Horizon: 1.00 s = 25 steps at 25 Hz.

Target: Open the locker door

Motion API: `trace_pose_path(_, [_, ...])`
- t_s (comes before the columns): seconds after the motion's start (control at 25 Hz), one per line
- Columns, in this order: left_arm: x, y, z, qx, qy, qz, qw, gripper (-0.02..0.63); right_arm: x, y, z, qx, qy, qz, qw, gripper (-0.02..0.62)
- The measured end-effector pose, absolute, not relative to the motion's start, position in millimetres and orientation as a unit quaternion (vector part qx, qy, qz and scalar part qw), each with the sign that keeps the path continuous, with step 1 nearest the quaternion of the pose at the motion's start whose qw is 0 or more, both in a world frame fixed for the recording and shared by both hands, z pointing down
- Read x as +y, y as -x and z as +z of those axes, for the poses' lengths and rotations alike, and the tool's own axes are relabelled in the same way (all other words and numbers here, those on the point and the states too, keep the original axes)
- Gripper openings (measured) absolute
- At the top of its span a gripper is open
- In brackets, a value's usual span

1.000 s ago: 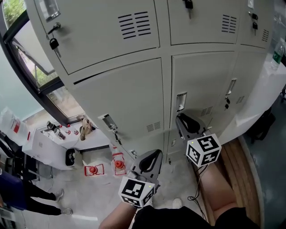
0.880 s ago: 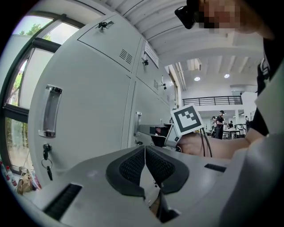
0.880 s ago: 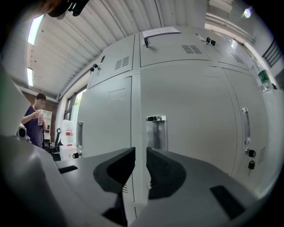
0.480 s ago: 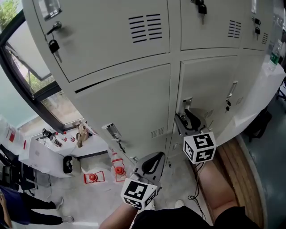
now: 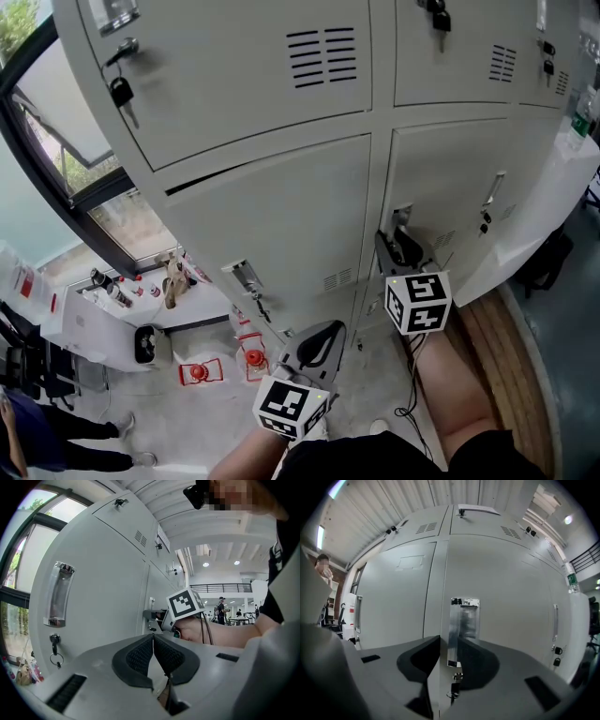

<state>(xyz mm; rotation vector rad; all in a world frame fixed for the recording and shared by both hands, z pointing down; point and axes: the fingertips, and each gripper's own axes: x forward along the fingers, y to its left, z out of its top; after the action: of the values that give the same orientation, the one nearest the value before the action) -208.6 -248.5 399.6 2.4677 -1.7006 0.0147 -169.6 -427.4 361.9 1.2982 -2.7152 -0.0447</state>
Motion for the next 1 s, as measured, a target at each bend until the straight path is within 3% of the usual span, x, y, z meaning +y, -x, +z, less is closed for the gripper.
trace_pose_path(1.0, [-242,178,394,-0.543,-0.837,0.003,0.065,0.020,-394,141,363,-0.932,-0.358,0.000,0.055,0.160])
